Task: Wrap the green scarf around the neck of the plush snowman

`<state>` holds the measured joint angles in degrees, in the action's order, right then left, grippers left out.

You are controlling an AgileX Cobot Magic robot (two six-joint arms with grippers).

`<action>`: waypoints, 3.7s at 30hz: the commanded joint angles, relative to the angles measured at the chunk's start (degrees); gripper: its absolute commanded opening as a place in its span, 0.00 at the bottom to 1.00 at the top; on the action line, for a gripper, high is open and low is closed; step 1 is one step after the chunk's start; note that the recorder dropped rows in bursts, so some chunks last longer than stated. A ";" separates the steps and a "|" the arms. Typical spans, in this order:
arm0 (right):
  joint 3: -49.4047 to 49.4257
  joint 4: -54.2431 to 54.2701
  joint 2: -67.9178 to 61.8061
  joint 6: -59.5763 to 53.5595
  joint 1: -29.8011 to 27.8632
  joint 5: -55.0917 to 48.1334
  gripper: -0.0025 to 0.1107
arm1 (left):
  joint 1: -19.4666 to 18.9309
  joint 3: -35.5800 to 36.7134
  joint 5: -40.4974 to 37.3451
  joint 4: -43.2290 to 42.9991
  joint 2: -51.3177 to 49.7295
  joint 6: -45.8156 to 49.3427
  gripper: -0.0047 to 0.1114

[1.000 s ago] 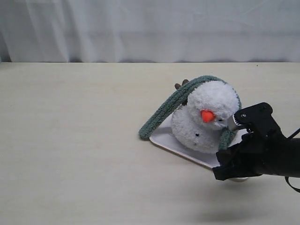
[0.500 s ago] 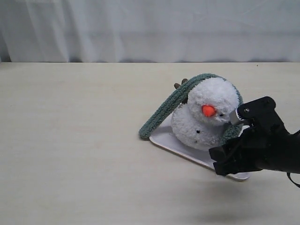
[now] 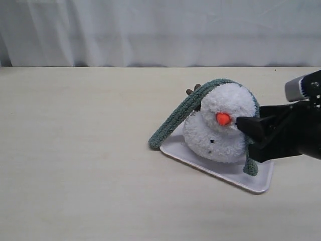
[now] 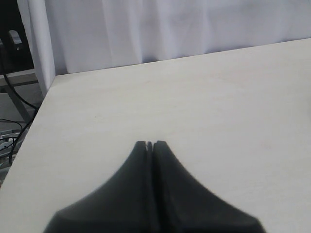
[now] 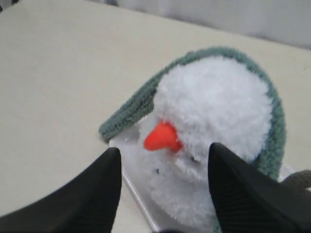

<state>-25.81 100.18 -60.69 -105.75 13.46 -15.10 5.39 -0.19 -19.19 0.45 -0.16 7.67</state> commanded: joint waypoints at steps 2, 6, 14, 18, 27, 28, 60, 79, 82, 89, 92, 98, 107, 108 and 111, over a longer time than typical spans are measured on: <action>-1.68 -0.24 8.90 0.37 0.02 4.09 0.48 | -0.06 0.19 0.61 0.21 0.16 -0.22 0.04; -4.95 -0.24 14.73 0.37 0.02 16.30 0.48 | -0.06 0.19 0.61 0.21 0.16 -0.22 0.04; -10.89 -0.24 13.52 -0.16 0.02 47.67 0.48 | -0.06 0.19 0.61 0.21 0.16 -0.22 0.04; -12.68 -0.24 7.94 1.46 0.02 47.60 0.48 | -0.06 0.19 0.61 0.21 0.16 -0.22 0.04; -17.03 -0.24 -7.85 9.25 -0.70 36.92 0.48 | -0.06 0.19 0.61 0.21 0.16 -0.22 0.04; -17.37 -0.24 -9.22 10.82 -1.61 31.95 0.48 | -0.06 0.19 0.61 0.21 0.16 -0.22 0.04; -57.06 -69.34 -39.63 75.02 -15.99 -39.58 0.40 | -0.06 0.19 0.61 0.21 0.16 -0.22 0.04; -59.44 -81.74 -40.81 59.88 -1.25 -33.54 0.40 | -0.06 0.19 0.73 0.21 0.16 -0.22 0.04; -59.44 -93.30 -40.81 67.33 2.65 -32.24 0.40 | -0.06 0.19 0.73 0.21 0.16 -0.22 0.04; -59.44 -109.66 -39.79 87.58 0.09 -31.98 0.40 | -0.06 0.19 0.73 0.21 0.16 -0.22 0.04; -59.44 -102.13 -39.14 85.66 -6.02 -34.59 0.40 | -0.06 0.19 0.73 0.21 0.16 -0.22 0.04; -55.50 -68.60 -39.14 59.89 -17.70 -41.58 0.40 | -0.06 0.19 0.73 0.21 0.16 -0.22 0.04; -48.16 -67.79 -39.72 54.99 -18.74 -35.75 0.40 | -0.06 0.19 0.67 0.21 0.16 -0.22 0.04; -48.12 -67.65 -39.86 54.99 -18.74 -35.75 0.40 | -0.06 0.19 0.67 0.21 0.16 -0.22 0.04; -48.12 -66.95 -39.86 54.99 -18.74 -35.97 0.40 | -0.06 0.19 0.67 0.21 0.16 -0.22 0.04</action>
<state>-74.07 31.94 -100.55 -49.85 -5.02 -51.49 5.39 -0.19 -19.19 0.45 -0.16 7.67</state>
